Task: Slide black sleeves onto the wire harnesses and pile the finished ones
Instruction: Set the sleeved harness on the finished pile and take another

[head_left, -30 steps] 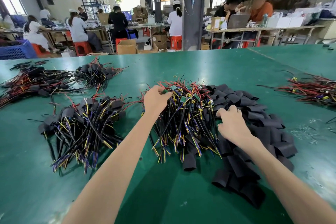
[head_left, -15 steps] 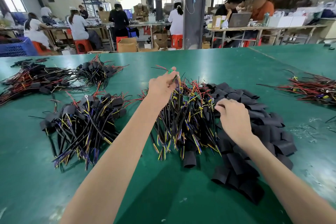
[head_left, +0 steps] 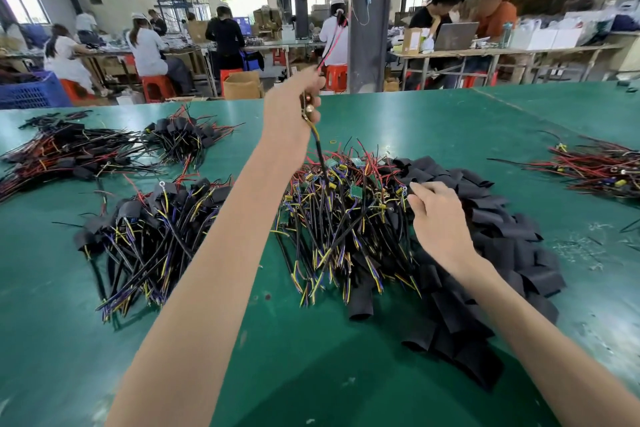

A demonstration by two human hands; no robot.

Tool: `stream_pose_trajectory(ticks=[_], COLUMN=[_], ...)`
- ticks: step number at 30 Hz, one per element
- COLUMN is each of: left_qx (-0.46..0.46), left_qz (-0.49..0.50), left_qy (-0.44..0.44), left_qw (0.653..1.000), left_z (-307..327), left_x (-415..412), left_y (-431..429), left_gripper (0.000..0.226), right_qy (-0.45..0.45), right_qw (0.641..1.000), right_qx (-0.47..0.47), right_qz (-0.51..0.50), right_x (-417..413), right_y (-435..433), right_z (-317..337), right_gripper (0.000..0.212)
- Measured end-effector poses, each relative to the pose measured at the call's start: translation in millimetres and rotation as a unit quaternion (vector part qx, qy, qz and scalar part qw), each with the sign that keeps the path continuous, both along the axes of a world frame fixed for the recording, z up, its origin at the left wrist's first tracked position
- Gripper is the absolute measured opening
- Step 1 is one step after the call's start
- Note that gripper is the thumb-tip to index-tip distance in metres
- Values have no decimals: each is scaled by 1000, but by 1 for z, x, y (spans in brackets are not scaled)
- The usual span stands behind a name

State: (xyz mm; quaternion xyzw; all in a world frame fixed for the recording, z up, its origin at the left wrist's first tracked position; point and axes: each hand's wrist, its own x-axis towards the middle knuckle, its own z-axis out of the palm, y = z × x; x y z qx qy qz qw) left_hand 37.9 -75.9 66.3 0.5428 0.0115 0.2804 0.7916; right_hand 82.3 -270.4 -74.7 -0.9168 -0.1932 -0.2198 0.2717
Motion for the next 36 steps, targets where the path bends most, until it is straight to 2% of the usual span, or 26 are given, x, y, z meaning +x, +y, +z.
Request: stream_pose_trajectory(ticks=[1, 2, 4, 7, 9, 12, 16, 20, 22, 28, 32, 36], left_qx=[106, 226, 428, 579, 619, 636, 621, 550, 542, 584, 586, 586], left_qz=[59, 118, 197, 261, 272, 251, 242, 236, 220, 150, 136, 146], left_qy=[1, -5, -38, -43, -31, -7, 24, 14, 23, 71, 85, 80], left_qw=[993, 967, 881, 771, 736, 729, 746, 801, 811, 794, 794, 793], left_z=[4, 5, 6, 0, -10, -40, -85, -104, -108, -127, -131, -132], left_x=[-5, -10, -21, -35, -41, -53, -66, -71, -72, -69, -70, -72], left_y=[2, 4, 7, 9, 14, 19, 27, 33, 36, 45, 47, 48], left_gripper=[12, 13, 18, 18, 19, 16, 13, 15, 17, 9, 8, 10], right_qy=[15, 31, 55, 69, 81, 106, 152, 161, 139, 127, 101, 46], right_qw=[1000, 999, 998, 996, 992, 985, 973, 961, 962, 967, 973, 976], right_qx=[1, 2, -1, 8, 27, 46, 82, 107, 98, 72, 31, 78], right_qz=[5, 12, 28, 63, 93, 125, 156, 198, 212, 207, 204, 199], right_x=[0, 1, 2, -3, -7, -9, -13, -20, -22, -19, -22, -27], right_y=[1, 1, 2, 5, 7, 9, 17, 24, 25, 21, 22, 22], right_z=[0, -1, -2, -3, -4, -4, -5, -11, -14, -15, -15, -5], right_gripper=[30, 36, 44, 47, 47, 49, 55, 42, 36, 31, 47, 52])
